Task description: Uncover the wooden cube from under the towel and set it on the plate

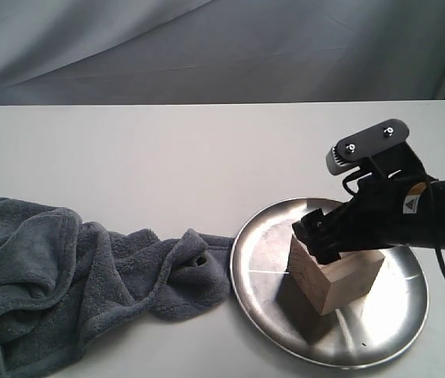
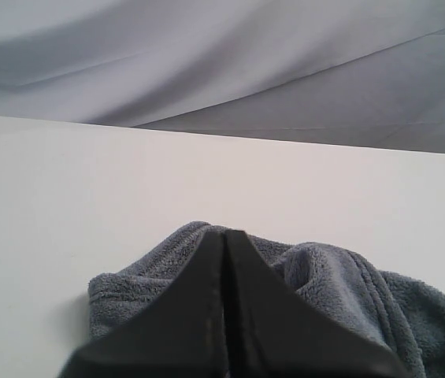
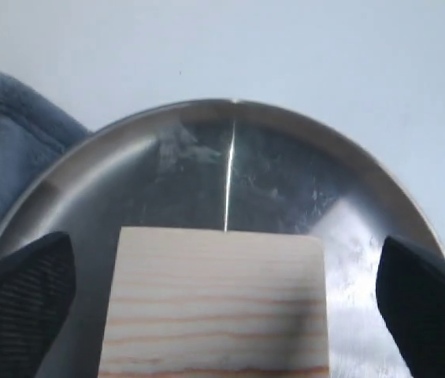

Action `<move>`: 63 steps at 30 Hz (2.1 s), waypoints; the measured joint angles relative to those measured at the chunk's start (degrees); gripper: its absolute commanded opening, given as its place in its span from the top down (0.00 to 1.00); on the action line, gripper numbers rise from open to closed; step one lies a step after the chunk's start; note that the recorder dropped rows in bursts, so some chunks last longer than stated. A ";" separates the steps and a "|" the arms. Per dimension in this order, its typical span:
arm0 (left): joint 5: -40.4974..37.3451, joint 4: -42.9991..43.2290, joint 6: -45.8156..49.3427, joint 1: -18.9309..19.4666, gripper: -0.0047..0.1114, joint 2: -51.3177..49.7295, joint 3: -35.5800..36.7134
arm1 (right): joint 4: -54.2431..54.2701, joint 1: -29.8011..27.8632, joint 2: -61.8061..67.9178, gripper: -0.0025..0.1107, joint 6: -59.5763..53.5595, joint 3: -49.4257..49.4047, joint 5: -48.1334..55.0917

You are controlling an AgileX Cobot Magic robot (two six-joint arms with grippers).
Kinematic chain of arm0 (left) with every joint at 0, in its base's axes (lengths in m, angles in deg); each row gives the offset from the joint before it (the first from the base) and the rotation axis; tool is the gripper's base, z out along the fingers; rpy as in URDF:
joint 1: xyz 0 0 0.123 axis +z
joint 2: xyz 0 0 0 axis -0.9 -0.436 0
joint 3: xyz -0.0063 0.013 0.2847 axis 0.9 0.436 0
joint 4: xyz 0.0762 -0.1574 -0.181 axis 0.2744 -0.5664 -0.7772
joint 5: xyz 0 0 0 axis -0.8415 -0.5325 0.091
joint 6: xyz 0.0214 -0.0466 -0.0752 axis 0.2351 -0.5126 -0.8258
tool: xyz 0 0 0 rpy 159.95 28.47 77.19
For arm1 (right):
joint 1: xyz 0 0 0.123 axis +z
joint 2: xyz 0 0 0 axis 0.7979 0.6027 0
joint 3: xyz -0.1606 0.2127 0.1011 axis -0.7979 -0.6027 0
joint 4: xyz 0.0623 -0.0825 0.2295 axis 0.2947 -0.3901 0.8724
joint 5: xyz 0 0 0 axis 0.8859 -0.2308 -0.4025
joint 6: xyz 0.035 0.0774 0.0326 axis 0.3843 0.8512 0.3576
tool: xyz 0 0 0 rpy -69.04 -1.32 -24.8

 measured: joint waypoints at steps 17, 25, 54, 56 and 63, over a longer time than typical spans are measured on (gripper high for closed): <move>0.00 0.00 0.00 0.00 0.96 0.00 0.00 | 0.35 -8.99 -1.25 0.73 6.09 11.28 7.70; 0.00 0.00 0.00 0.00 0.96 0.00 0.00 | 0.35 -16.45 1.28 0.98 6.09 12.43 12.80; 0.00 0.00 0.00 0.00 0.96 0.00 0.00 | -5.59 -32.66 -11.10 0.98 4.26 10.38 14.26; 0.00 0.00 0.00 0.00 0.96 0.00 0.00 | -5.59 -32.66 -16.20 0.98 4.14 10.38 15.32; 0.00 0.00 0.00 0.00 0.96 0.00 0.00 | -5.24 -32.66 -30.51 0.98 1.80 3.44 11.01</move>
